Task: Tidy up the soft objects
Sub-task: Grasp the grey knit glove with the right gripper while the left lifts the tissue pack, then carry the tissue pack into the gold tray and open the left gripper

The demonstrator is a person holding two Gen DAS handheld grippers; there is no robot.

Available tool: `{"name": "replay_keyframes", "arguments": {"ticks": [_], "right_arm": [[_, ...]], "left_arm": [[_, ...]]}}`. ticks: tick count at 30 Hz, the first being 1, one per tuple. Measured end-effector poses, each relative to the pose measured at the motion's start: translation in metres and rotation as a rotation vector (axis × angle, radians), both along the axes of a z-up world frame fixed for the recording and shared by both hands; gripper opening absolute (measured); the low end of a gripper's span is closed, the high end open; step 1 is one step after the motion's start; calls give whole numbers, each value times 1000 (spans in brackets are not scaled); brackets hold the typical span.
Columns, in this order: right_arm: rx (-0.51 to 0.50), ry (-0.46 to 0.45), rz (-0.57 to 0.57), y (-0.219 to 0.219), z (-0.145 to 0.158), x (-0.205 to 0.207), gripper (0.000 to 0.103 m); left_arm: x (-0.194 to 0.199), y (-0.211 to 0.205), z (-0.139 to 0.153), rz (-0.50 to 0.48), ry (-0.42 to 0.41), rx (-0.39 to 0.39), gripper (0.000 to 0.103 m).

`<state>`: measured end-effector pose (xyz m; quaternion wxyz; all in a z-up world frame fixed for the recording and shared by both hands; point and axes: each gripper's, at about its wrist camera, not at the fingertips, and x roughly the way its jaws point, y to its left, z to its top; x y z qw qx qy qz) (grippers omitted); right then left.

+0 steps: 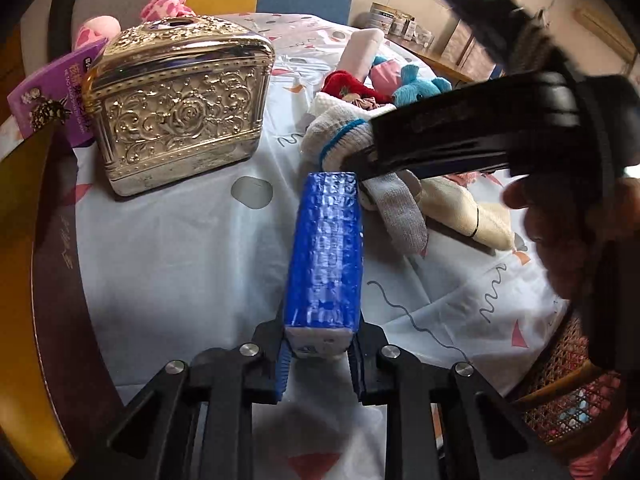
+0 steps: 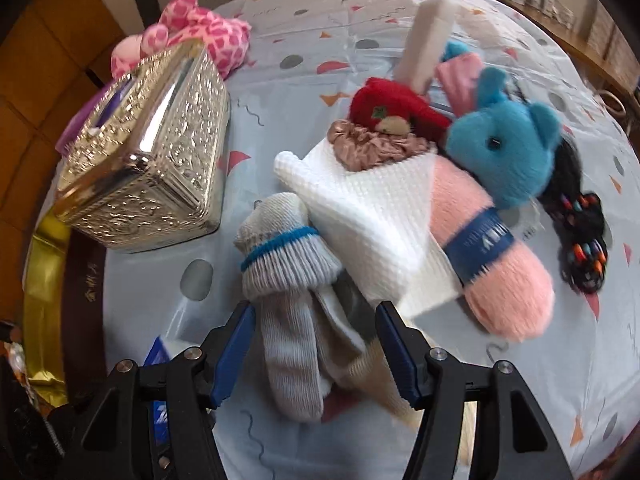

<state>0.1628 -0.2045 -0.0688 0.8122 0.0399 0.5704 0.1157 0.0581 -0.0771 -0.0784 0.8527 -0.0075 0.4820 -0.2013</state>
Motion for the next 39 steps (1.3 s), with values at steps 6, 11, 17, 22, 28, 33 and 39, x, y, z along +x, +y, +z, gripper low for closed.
{"name": "replay_keyframes", "arguments": {"ticks": [6, 11, 17, 22, 28, 33, 39], "right_arm": [[-9, 23, 39, 4, -13, 7, 44], [52, 47, -3, -15, -10, 15, 45], [74, 51, -25, -26, -10, 25, 45], [37, 17, -8, -26, -2, 26, 43], [-1, 16, 12, -16, 1, 19, 23], [38, 45, -9, -21, -9, 19, 23], [-2, 33, 17, -20, -14, 21, 23]], "left_arm": [[-6, 16, 7, 6, 42, -84, 76], [-13, 17, 21, 24, 13, -56, 76], [-9, 5, 29, 14, -26, 22, 75], [10, -19, 22, -62, -42, 127, 24], [18, -11, 41, -63, -62, 67, 24], [50, 4, 91, 3, -138, -12, 24], [109, -7, 125, 53, -196, -48, 24]]}}
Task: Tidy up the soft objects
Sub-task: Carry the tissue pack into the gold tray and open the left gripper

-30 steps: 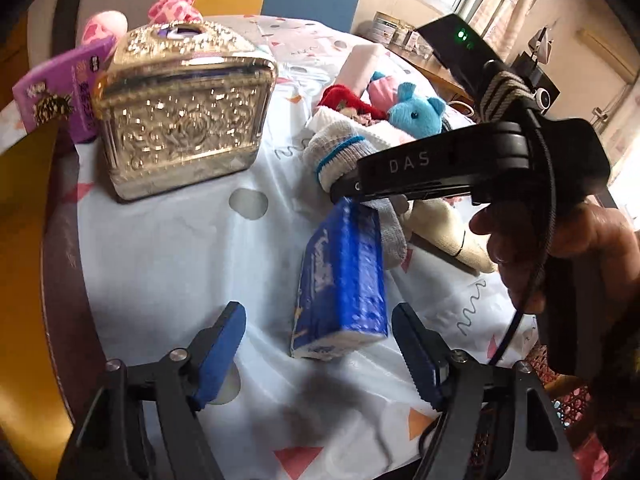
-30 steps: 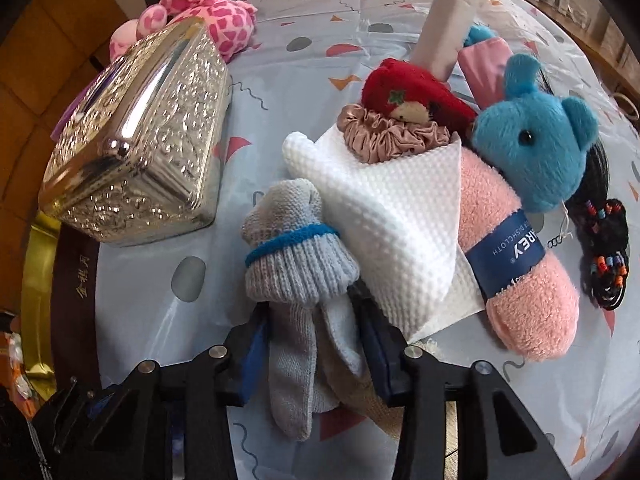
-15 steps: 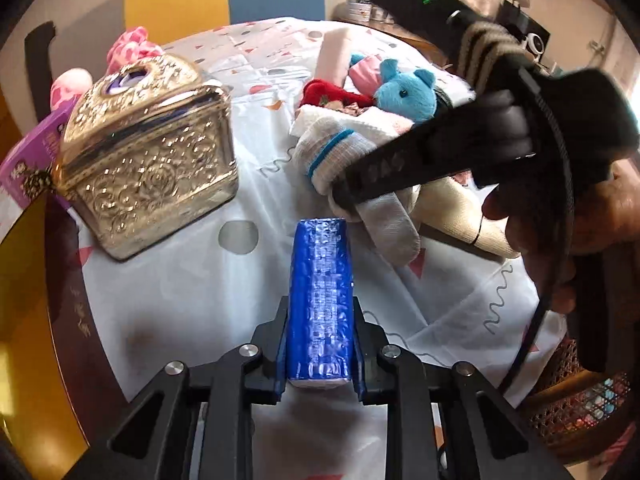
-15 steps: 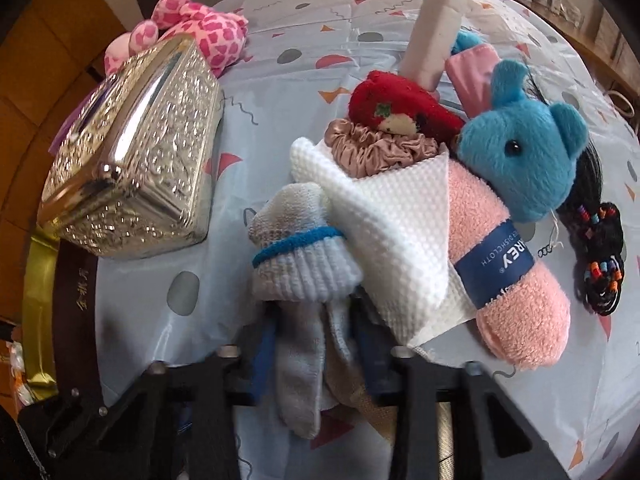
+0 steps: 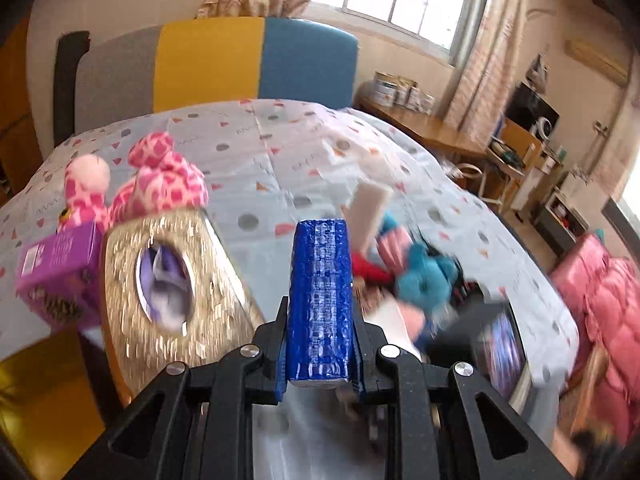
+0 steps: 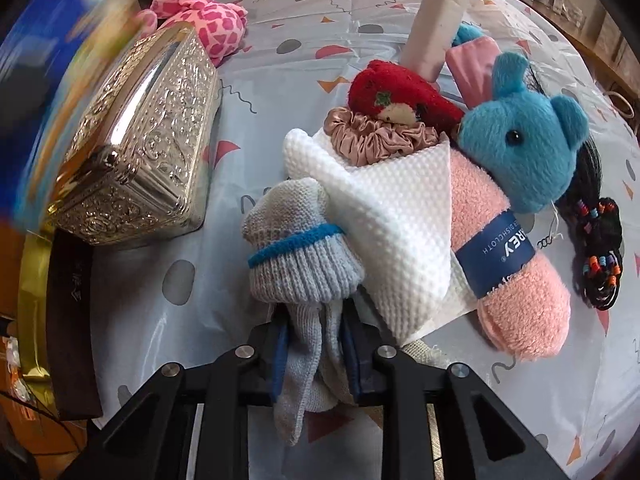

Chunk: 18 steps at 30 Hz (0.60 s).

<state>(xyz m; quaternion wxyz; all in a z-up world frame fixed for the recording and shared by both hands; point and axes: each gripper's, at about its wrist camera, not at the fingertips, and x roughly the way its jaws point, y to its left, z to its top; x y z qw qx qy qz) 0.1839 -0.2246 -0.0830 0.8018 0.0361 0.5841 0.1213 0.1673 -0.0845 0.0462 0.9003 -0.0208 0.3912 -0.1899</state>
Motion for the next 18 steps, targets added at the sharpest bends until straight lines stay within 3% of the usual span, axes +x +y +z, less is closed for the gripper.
{"name": "replay_keyframes", "arguments": {"ticks": [5, 12, 18], "right_arm": [[-25, -15, 18, 5, 3, -4, 23], [-95, -50, 55, 29, 5, -21, 23], [-121, -67, 65, 37, 4, -21, 25]], "left_arm": [[29, 30, 13, 135, -45, -30, 24], [22, 123, 17, 361, -68, -35, 24], [-1, 175, 2, 456, -33, -21, 24]]}}
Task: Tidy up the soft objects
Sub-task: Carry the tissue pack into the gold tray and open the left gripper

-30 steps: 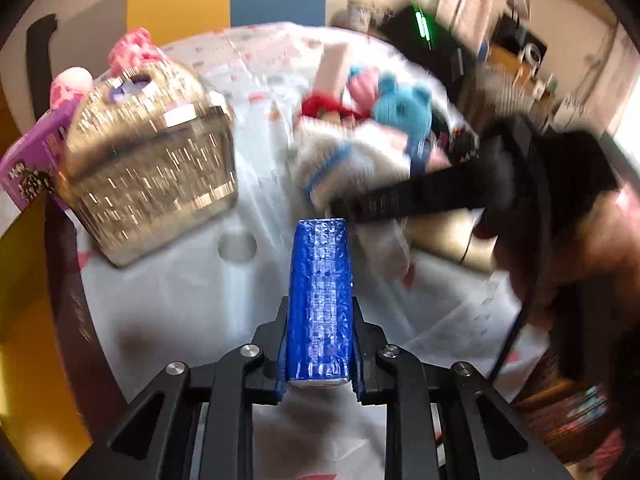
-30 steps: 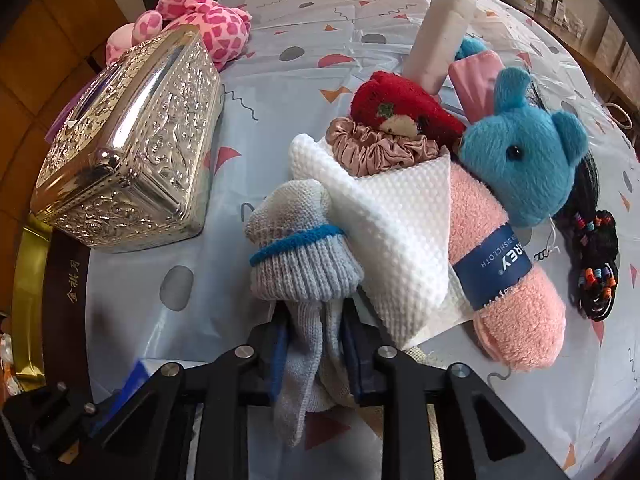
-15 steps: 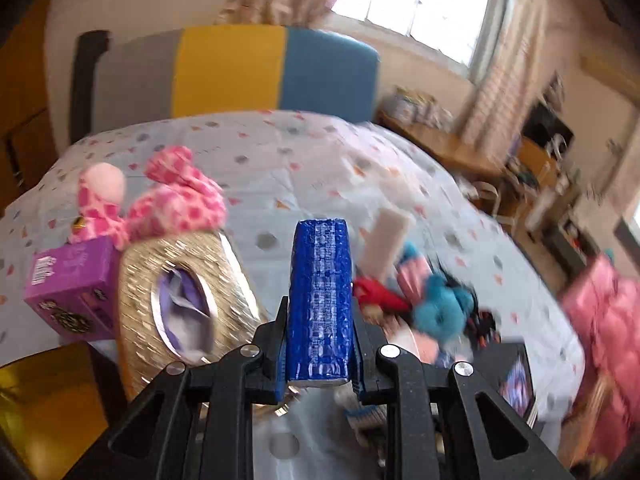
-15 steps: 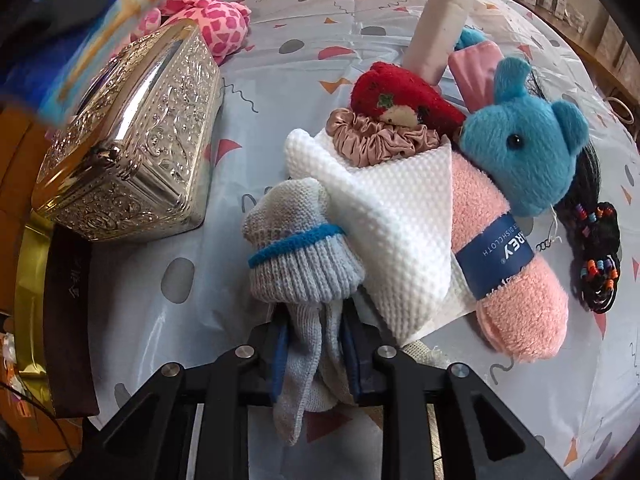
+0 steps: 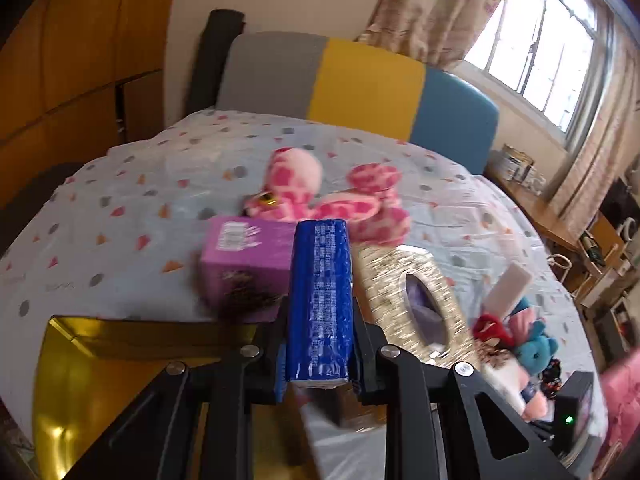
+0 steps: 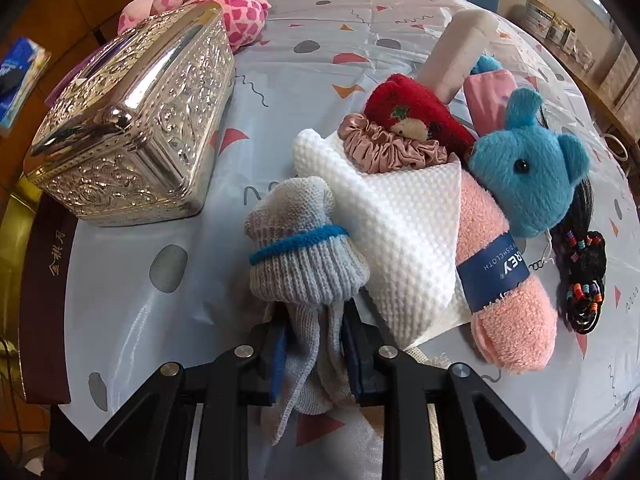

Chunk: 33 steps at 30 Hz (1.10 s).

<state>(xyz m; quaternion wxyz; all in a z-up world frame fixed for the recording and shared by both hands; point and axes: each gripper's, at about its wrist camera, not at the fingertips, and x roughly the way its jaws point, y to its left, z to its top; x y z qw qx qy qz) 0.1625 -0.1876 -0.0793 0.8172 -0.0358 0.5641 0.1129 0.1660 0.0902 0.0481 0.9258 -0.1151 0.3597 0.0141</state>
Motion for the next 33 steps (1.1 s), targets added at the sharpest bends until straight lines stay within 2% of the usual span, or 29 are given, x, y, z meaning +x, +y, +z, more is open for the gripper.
{"name": "replay_keyframes", "arguments": {"ticks": [4, 13, 20, 33], "right_arm": [[-7, -12, 4, -5, 7, -2, 25], [-67, -61, 48, 10, -3, -10, 25], [-119, -107, 83, 23, -4, -21, 25], [-134, -126, 89, 25, -8, -29, 25]], "left_arm": [[-20, 16, -5, 29, 3, 9, 24], [-71, 47, -10, 94, -4, 53, 24], [-107, 62, -12, 132, -23, 117, 24], [-131, 111, -36, 213, 40, 154, 25]]}}
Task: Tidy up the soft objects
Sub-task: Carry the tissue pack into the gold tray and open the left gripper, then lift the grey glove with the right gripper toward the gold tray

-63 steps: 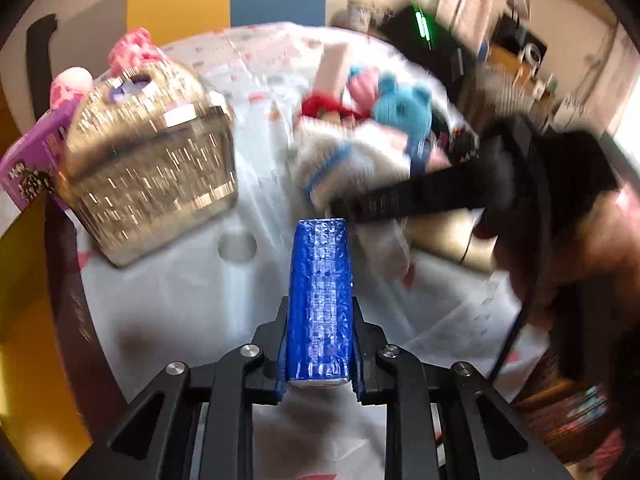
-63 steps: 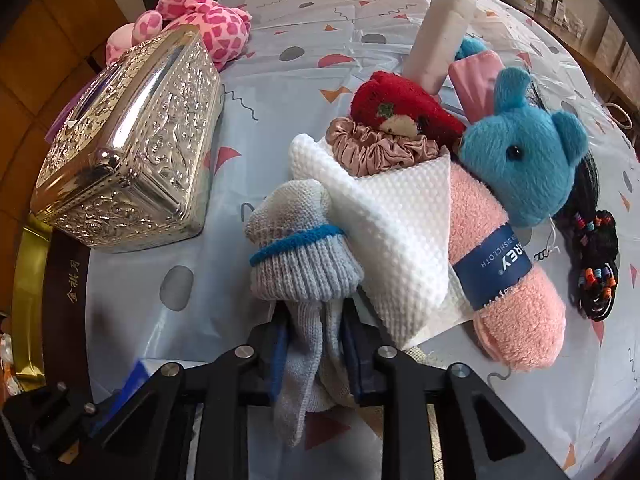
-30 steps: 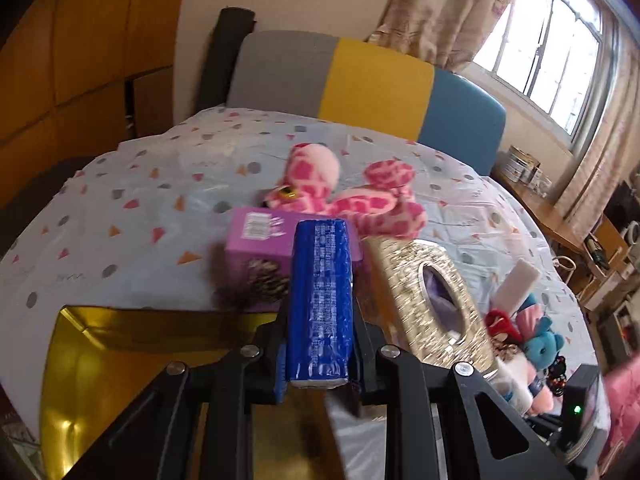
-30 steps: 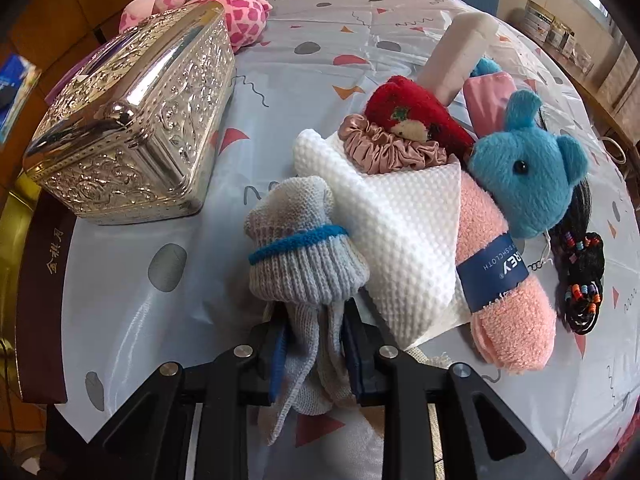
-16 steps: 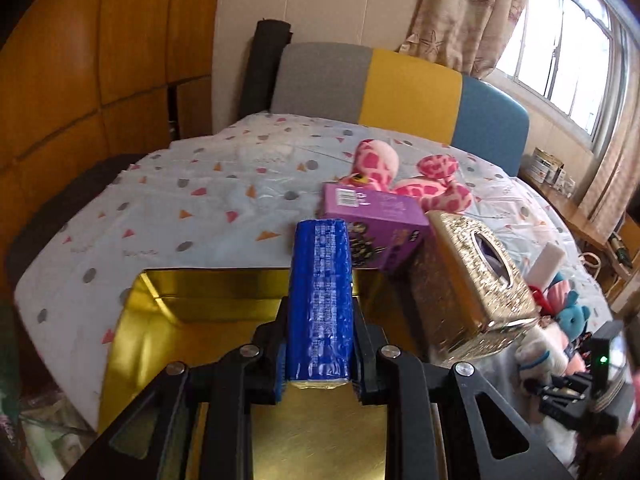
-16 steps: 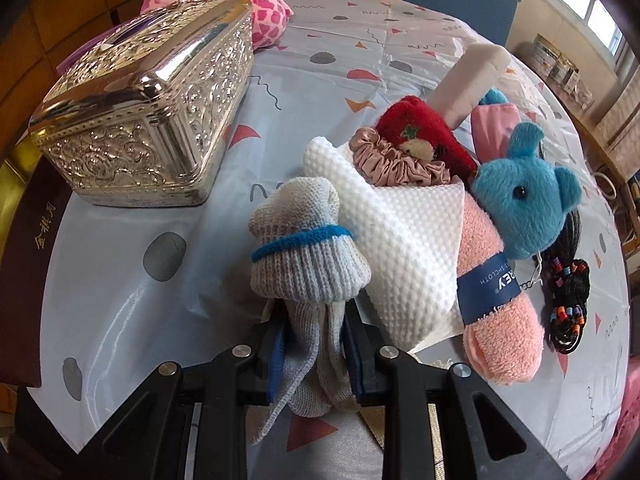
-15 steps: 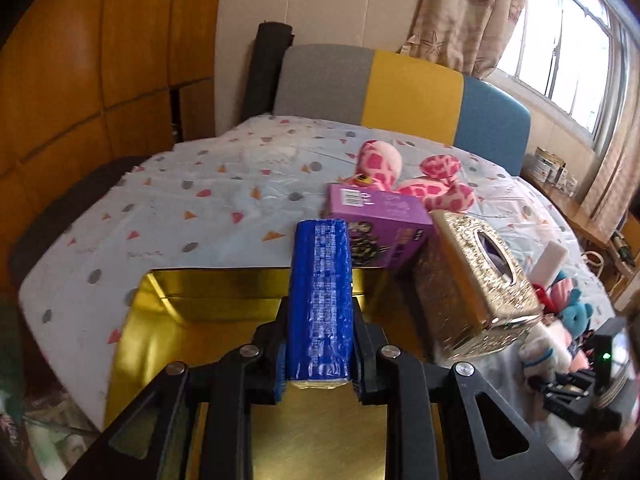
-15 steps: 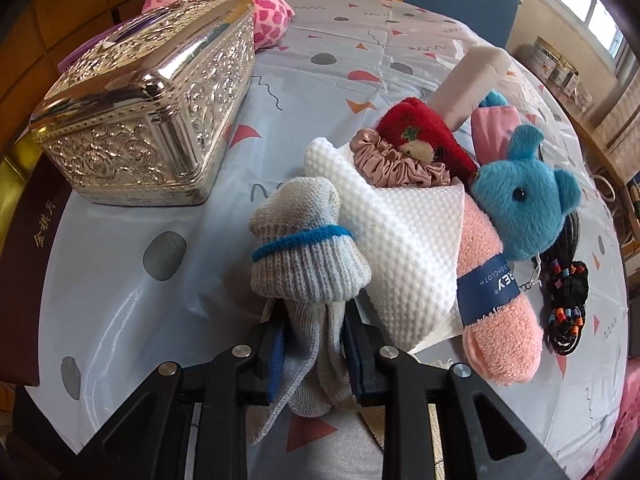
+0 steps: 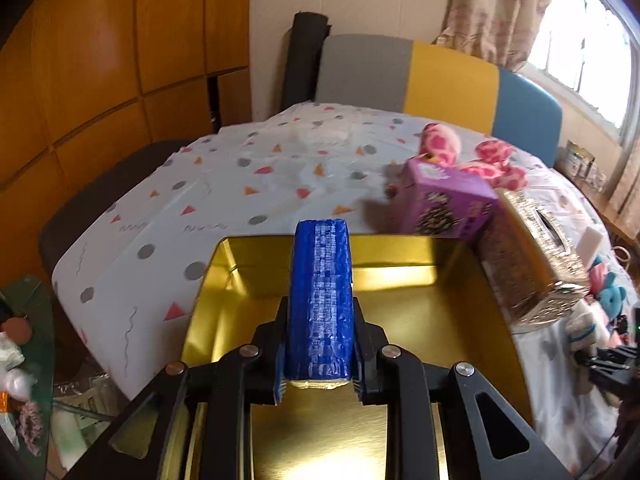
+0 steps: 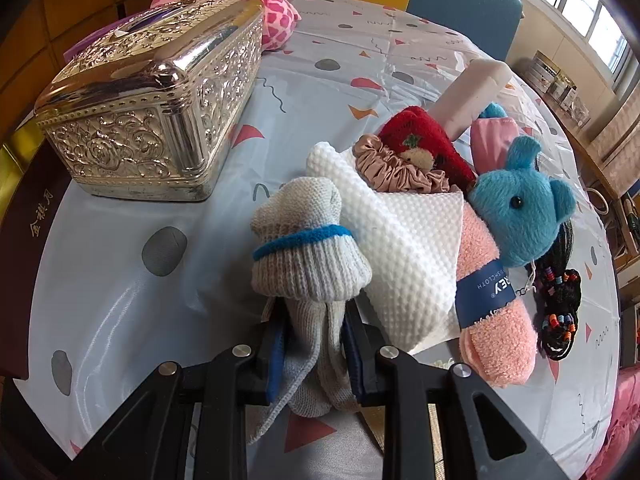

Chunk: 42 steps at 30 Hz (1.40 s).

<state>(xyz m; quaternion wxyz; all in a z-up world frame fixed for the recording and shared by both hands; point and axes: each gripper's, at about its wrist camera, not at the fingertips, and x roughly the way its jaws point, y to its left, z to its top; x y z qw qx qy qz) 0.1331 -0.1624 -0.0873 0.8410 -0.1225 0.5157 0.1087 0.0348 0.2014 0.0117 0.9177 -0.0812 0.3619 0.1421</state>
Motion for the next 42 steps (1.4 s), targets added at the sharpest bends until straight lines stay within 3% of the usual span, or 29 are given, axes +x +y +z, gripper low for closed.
{"name": "replay_keyframes", "arguments": {"ticks": [7, 12, 34, 42], "right_arm": [[16, 16, -33, -1, 3, 7, 23], [137, 16, -63, -9, 17, 10, 21], [89, 22, -70, -4, 6, 11, 21], [97, 14, -76, -6, 10, 14, 21]], "left_arm": [[5, 29, -30, 44, 89, -12, 25], [5, 43, -44, 71, 122, -7, 25], [6, 51, -34, 95, 54, 38, 28], [-6, 46, -13, 88, -15, 27, 43]]}}
